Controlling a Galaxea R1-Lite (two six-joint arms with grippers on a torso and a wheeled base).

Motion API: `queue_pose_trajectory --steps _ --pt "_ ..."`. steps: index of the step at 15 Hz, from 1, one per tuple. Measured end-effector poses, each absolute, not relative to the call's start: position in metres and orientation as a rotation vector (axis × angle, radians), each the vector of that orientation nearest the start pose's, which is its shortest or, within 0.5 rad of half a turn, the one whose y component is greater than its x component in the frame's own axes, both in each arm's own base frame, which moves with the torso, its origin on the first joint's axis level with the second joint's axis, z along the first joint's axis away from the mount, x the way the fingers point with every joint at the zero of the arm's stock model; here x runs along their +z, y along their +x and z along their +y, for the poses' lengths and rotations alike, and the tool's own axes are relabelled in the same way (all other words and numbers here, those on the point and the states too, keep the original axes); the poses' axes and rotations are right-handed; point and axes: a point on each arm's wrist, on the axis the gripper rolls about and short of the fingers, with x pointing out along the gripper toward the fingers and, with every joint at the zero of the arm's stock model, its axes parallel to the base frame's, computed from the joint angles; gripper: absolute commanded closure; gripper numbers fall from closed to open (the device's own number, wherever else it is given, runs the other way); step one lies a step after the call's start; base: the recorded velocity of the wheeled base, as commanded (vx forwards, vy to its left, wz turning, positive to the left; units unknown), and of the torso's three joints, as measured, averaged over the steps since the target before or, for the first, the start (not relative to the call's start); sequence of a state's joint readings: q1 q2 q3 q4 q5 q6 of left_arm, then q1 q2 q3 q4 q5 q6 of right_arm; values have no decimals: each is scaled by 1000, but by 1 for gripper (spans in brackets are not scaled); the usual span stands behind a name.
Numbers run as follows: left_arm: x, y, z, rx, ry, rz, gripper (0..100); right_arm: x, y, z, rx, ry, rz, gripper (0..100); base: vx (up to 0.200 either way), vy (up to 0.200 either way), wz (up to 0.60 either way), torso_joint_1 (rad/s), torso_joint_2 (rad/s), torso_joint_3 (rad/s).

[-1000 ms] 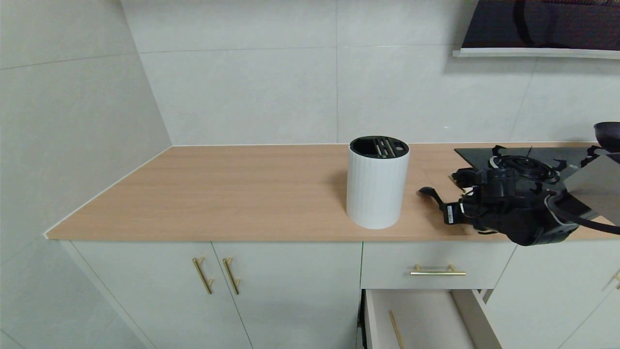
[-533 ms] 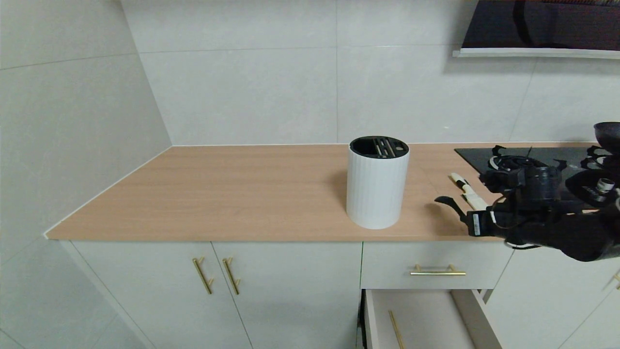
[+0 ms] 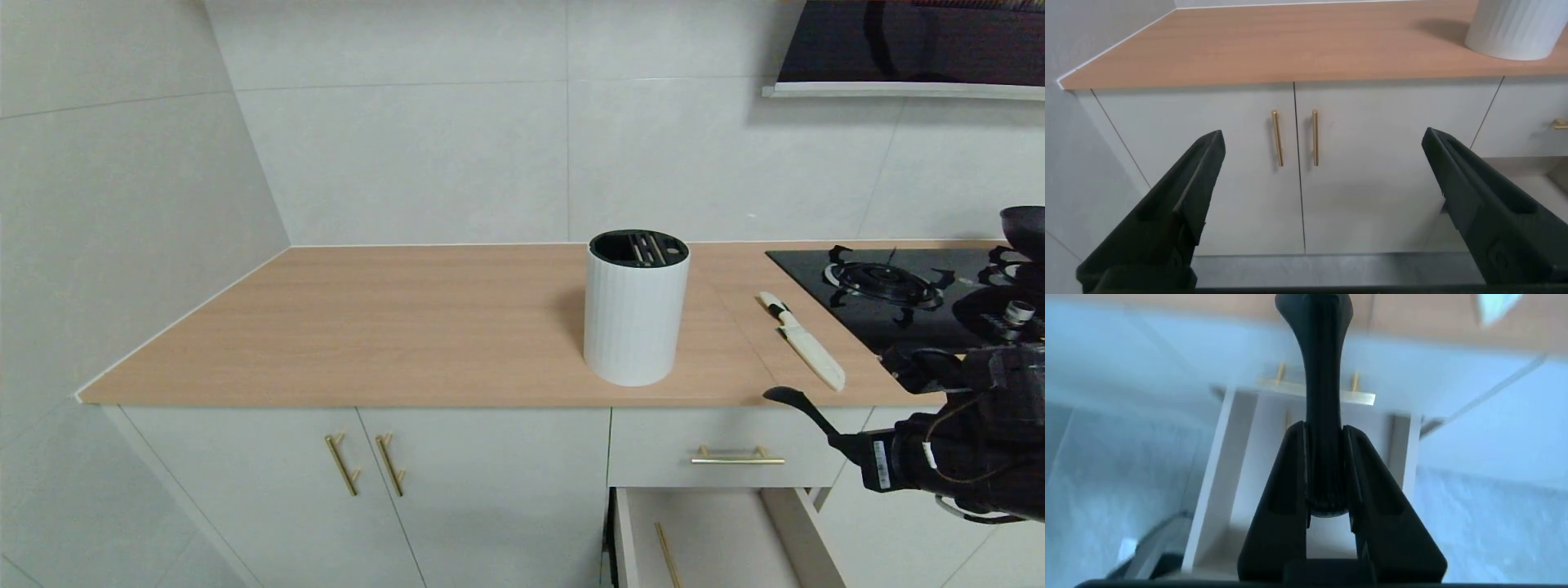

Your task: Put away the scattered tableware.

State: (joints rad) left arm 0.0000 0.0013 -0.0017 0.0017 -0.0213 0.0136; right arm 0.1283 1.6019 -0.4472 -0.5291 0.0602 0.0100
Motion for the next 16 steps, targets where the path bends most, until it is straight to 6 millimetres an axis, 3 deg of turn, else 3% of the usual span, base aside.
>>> queue_pose_trajectory --steps 3,12,16 --pt "76 -23 0 -21 14 0 0 110 219 30 195 -54 628 100 0 0 0 0 0 0" --pt "76 -23 0 -21 14 1 0 104 211 29 198 -59 653 100 0 0 0 0 0 0" --pt "76 -23 0 -21 14 1 0 103 210 29 198 -60 657 100 0 0 0 -144 322 181"
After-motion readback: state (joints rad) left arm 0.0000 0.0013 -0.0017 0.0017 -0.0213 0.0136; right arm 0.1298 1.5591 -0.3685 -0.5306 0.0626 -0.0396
